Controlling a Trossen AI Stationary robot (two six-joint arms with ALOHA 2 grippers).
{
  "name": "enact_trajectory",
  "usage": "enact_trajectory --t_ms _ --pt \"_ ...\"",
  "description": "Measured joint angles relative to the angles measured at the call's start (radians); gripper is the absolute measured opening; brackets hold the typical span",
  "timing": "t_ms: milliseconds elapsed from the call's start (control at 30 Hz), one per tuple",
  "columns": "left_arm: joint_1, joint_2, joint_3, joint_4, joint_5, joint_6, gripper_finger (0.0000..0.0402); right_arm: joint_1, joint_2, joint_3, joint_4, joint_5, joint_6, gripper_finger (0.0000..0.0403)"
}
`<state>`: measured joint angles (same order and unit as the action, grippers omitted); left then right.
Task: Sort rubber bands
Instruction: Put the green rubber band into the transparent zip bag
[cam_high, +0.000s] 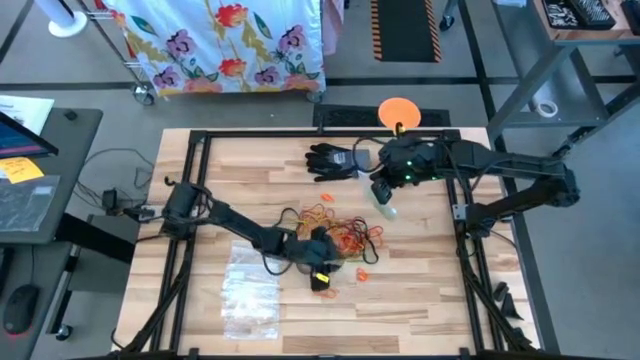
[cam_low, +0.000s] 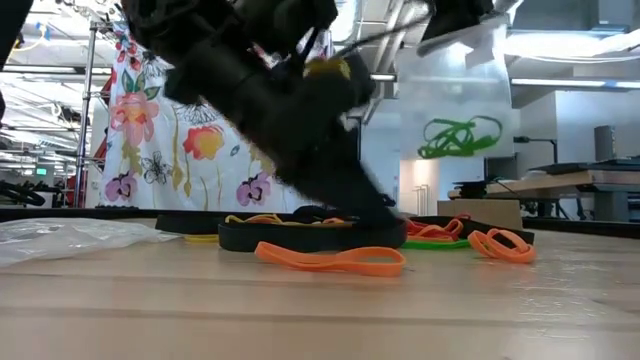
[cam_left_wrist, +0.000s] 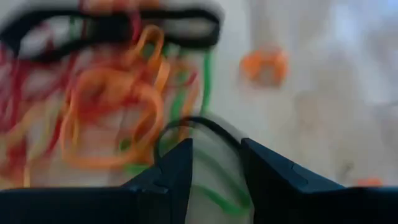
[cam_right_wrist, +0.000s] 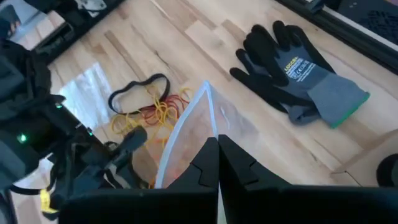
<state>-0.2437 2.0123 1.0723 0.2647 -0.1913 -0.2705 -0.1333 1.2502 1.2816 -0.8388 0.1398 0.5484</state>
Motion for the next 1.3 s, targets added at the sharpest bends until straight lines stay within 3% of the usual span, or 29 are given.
enact_trajectory --t_ms 267,533,633,733,800,967,1300 --pt "-0.043 0.003 0.008 -0.116 -0.21 -0.101 0.0132 0.0 0.006 0.0 -0.016 -0.001 -0.027 0.0" --pt "-0.033 0.0 0.011 -0.174 -0.226 -0.102 0.0124 0.003 0.014 0.0 -0.013 -0.003 -0.034 0.0" --pt "-0.032 0.0 0.024 -0.193 -0.201 -0.068 0.0085 0.003 0.014 0.0 -0.013 -0.003 -0.03 0.0" --pt "-0.032 0.001 0.036 -0.204 -0.148 0.004 0.0018 0.003 0.014 0.0 -0.013 -0.003 -0.026 0.0" --pt "-0.031 -0.014 0.049 -0.243 -0.122 0.048 0.0009 0.003 0.014 0.0 -0.013 -0.003 -0.02 0.0" --pt "-0.054 -0.14 0.088 -0.427 -0.167 0.121 0.0002 0.004 0.014 0.0 -0.017 -0.003 -0.018 0.0" --pt "-0.095 -0.431 0.09 -0.391 -0.378 0.338 0.0001 0.052 0.014 0.0 0.035 -0.025 -0.001 0.0"
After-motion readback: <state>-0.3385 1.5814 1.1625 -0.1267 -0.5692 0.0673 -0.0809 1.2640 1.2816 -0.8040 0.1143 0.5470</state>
